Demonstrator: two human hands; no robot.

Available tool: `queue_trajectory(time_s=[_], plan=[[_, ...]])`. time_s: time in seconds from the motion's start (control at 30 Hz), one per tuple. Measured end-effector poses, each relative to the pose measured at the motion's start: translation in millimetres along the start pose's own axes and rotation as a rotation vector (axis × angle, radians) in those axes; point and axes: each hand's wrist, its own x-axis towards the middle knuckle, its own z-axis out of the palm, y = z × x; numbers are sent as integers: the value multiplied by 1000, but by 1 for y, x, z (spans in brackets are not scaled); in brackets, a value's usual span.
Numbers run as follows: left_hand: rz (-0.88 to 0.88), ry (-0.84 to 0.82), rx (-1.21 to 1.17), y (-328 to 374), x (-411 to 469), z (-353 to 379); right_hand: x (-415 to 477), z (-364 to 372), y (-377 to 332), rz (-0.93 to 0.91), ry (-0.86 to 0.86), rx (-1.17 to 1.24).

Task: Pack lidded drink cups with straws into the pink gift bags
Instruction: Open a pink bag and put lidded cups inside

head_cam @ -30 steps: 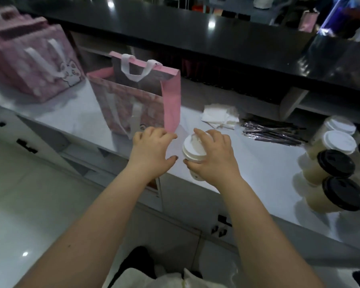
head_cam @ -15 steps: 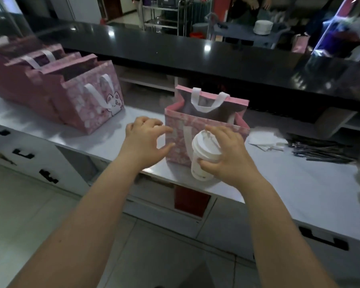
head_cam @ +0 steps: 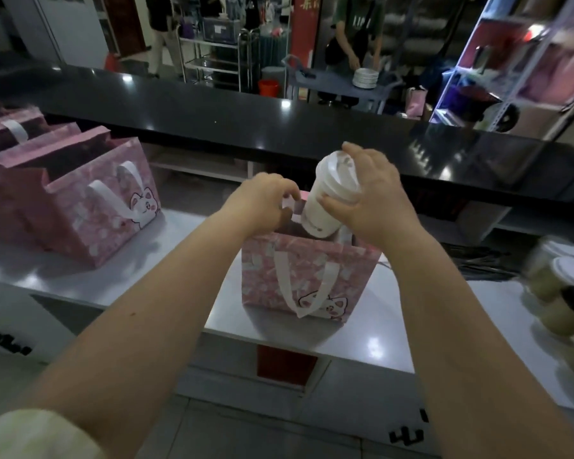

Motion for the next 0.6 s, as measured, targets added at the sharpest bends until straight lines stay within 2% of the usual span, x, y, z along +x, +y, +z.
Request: queue_trajectory(time_s=[0.13,0.23,0.4,0.6], plan=[[-70,-70,-33,3,22,20,8,25,19,55,-197,39],[-72,-128,-71,1,34,33,9,38,39,21,-316,-36],[-3,-159,-18,-12,40,49,18,38,61,8,-427,-93],[67,-339,135,-26,45,58,33,21,80,151,-539,-241]])
